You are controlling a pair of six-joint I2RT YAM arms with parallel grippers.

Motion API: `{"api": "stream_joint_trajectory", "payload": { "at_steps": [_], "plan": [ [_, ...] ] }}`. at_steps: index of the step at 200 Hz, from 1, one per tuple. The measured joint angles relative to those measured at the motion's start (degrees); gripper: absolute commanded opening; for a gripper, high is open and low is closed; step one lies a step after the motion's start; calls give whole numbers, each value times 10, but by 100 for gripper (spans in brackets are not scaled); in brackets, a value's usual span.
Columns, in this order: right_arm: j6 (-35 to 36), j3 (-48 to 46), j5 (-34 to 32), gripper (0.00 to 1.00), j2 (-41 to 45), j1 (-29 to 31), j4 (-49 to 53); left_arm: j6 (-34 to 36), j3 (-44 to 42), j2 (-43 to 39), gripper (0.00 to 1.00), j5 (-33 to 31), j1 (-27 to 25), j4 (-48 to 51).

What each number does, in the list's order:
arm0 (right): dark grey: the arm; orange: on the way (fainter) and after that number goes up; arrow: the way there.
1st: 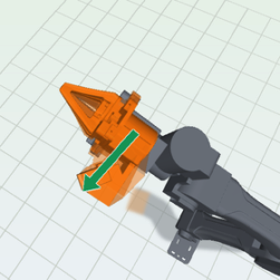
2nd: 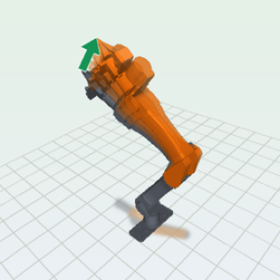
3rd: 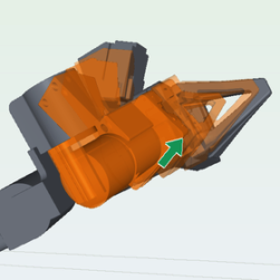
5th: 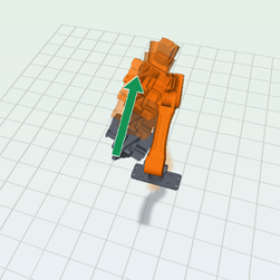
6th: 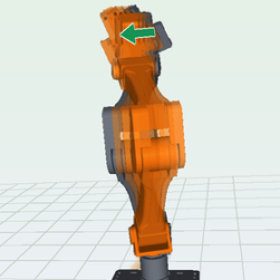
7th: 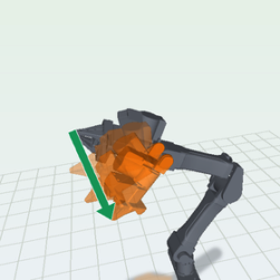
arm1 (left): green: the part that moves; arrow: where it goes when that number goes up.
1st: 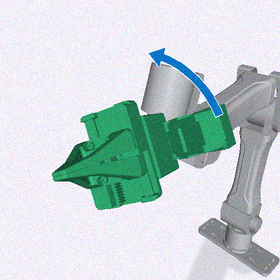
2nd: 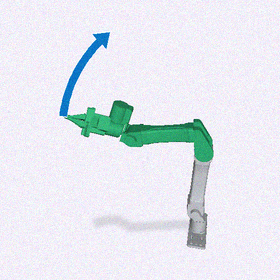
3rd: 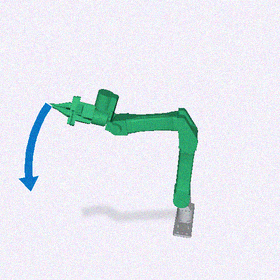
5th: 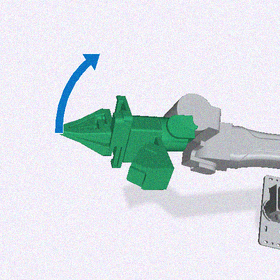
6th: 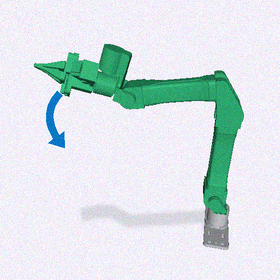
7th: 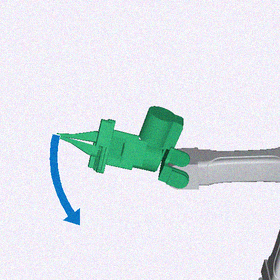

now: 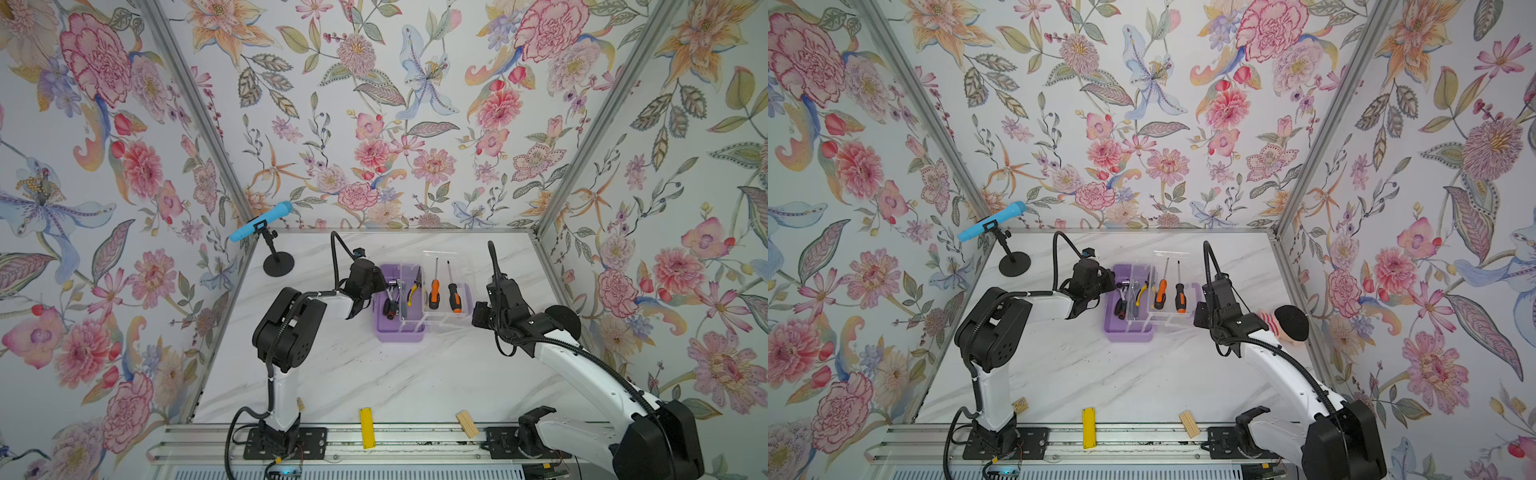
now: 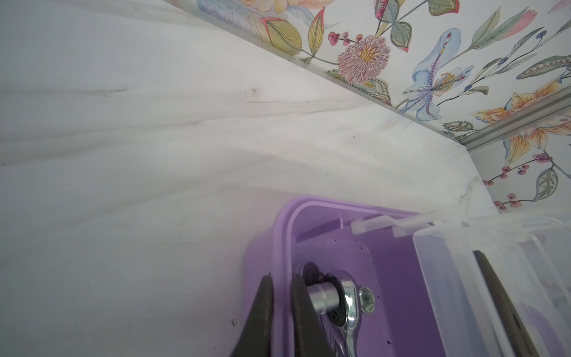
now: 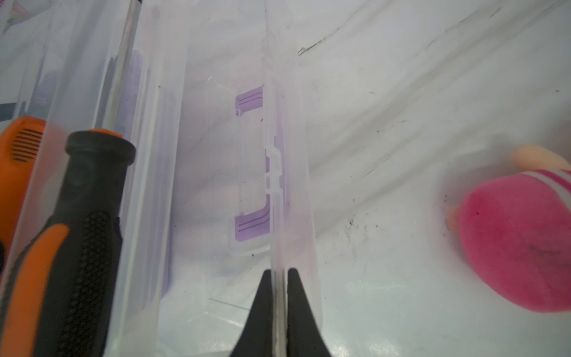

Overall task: Pack the tool kit
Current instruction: 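Move the right gripper to the edge of the clear insert and close on it, then lift the clear lid edge with the right gripper and swing it over the box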

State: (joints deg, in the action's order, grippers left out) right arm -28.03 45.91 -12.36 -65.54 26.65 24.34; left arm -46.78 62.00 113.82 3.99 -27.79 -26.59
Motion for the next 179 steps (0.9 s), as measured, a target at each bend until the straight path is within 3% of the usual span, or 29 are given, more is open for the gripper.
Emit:
{"api": "stream_joint_trajectory", "payload": {
  "at_steps": [81,179],
  "plan": [
    [32,87,-207,0,-29,173,38,-7,-18,0,5,-10,0,-33],
    [134,168,-337,0,-103,292,24,-52,-64,-23,4,-67,-36,-72]
  ]
}}
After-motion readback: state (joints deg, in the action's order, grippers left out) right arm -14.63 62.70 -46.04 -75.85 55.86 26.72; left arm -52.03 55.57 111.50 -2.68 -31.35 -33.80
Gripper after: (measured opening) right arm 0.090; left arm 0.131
